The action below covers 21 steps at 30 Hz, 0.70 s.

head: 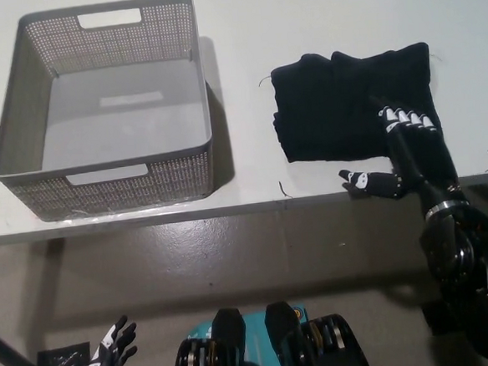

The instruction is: Use the right hand to pick up a t shirt on the right hand side and place it into a contianer on the left side

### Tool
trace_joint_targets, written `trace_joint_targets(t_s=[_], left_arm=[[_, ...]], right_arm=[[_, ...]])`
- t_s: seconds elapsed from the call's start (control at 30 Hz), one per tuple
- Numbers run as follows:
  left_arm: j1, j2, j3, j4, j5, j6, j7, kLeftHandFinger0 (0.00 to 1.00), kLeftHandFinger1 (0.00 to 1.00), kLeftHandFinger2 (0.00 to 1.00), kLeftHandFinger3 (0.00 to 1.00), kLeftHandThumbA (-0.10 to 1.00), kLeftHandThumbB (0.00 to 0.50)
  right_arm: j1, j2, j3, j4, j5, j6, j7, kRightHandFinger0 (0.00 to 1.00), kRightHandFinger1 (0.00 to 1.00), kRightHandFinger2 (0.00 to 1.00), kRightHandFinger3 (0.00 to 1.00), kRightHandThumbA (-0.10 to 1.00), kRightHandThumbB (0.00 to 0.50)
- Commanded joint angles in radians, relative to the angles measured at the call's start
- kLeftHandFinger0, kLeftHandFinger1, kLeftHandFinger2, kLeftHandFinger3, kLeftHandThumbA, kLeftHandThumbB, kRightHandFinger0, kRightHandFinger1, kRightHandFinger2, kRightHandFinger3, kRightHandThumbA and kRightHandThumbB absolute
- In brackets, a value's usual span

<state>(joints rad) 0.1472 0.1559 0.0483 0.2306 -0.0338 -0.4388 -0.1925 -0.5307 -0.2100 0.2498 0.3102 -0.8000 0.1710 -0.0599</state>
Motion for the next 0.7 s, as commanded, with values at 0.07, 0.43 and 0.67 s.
trace_joint_targets(t_s=[0.07, 0.43, 0.67], left_arm=[[-0.011, 0.015, -0.003, -0.038, -0.002, -0.031, -0.009, 1.00, 1.00, 1.00, 1.00, 1.00, 0.331], [0.000, 0.018, -0.009, -0.055, 0.008, -0.031, -0.003, 1.00, 1.00, 1.00, 1.00, 1.00, 0.347], [-0.003, 0.022, -0.010, -0.052, 0.007, -0.031, -0.009, 1.00, 1.00, 1.00, 1.00, 1.00, 0.331]], right_arm=[[-0.070, 0.008, 0.004, 0.010, 0.006, -0.004, -0.036, 1.00, 1.00, 1.00, 1.00, 0.96, 0.500], [-0.104, 0.011, 0.006, 0.109, 0.030, -0.029, -0.059, 1.00, 1.00, 1.00, 1.00, 0.95, 0.500], [-0.124, 0.007, 0.000, 0.161, 0.060, -0.065, -0.064, 1.00, 1.00, 1.00, 1.00, 0.94, 0.500]])
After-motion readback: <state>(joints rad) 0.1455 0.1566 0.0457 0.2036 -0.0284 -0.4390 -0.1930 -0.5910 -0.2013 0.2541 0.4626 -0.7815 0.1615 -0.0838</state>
